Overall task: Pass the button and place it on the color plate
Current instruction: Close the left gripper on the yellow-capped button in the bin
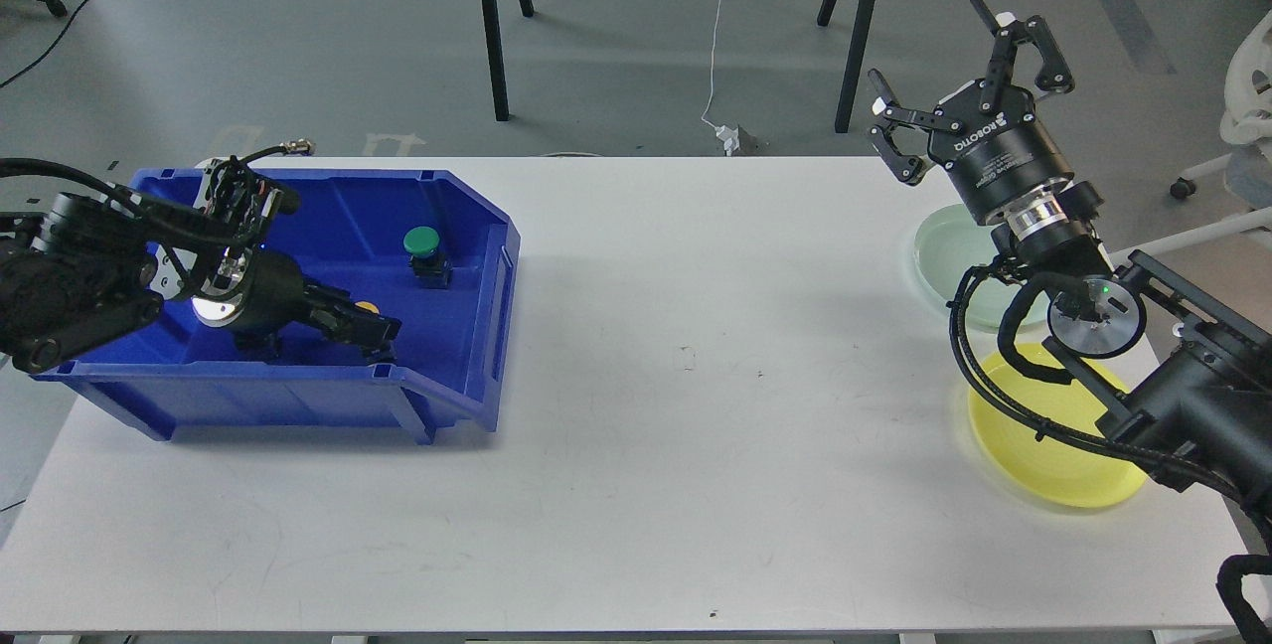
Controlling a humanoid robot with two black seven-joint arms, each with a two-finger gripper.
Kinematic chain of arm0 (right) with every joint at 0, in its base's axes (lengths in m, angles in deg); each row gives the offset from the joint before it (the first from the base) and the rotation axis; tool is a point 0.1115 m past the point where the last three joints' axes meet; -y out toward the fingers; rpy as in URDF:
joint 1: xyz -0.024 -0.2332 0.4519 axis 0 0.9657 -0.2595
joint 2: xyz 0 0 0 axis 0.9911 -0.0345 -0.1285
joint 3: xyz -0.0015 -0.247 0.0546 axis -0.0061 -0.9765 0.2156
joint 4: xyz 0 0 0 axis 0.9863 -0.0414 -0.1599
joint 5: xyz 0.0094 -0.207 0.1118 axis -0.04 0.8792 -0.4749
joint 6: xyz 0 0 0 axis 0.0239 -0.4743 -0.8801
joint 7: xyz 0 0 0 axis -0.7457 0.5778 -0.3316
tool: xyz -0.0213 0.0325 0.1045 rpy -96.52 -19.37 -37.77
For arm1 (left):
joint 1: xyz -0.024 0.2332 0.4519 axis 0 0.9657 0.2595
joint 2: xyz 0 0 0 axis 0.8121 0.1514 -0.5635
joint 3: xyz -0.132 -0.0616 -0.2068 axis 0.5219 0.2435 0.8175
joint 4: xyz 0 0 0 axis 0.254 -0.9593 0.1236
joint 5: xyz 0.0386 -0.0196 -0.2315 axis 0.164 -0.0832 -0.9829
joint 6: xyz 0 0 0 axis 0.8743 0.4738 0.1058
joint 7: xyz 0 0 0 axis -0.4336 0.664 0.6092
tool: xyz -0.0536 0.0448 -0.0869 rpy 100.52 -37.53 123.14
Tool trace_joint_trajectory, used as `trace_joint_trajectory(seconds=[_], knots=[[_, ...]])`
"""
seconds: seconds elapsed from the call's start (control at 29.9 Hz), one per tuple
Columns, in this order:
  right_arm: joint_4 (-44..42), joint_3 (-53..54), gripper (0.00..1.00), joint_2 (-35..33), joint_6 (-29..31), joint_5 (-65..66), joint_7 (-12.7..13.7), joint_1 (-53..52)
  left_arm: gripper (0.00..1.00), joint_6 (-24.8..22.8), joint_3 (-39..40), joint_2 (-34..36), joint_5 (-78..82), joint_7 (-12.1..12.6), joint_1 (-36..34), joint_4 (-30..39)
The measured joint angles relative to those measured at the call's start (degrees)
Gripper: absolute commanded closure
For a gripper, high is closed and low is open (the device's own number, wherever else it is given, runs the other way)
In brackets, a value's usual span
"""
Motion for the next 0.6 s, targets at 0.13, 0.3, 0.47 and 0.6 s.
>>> trace_joint_trajectory(seconds=[0.13, 0.3, 0.47, 0.6], knots=[[0.00, 0.00, 0.01, -0.13, 0.00, 0.00, -0.06, 0.17, 0.24, 0.09, 0.06, -0.09, 0.00, 0.00, 0.45, -0.36], [0.02, 0.01, 0.01, -0.14, 0.00, -0.02, -0.06, 0.36, 0.39, 0.11, 0.22, -0.09, -0.03, 0.00, 0.60, -0.41], [0.03, 0.05, 0.01, -0.16, 0.00, -0.08, -0.06, 0.46, 0.45, 0.09, 0.26, -0.09, -0.01, 0.00, 0.64, -0.38], [0.03, 0.05, 0.01, -0.16, 0.00, -0.09, -0.06, 0.46, 0.69, 0.09, 0.28, -0.06, 0.01, 0.00, 0.58, -0.32]])
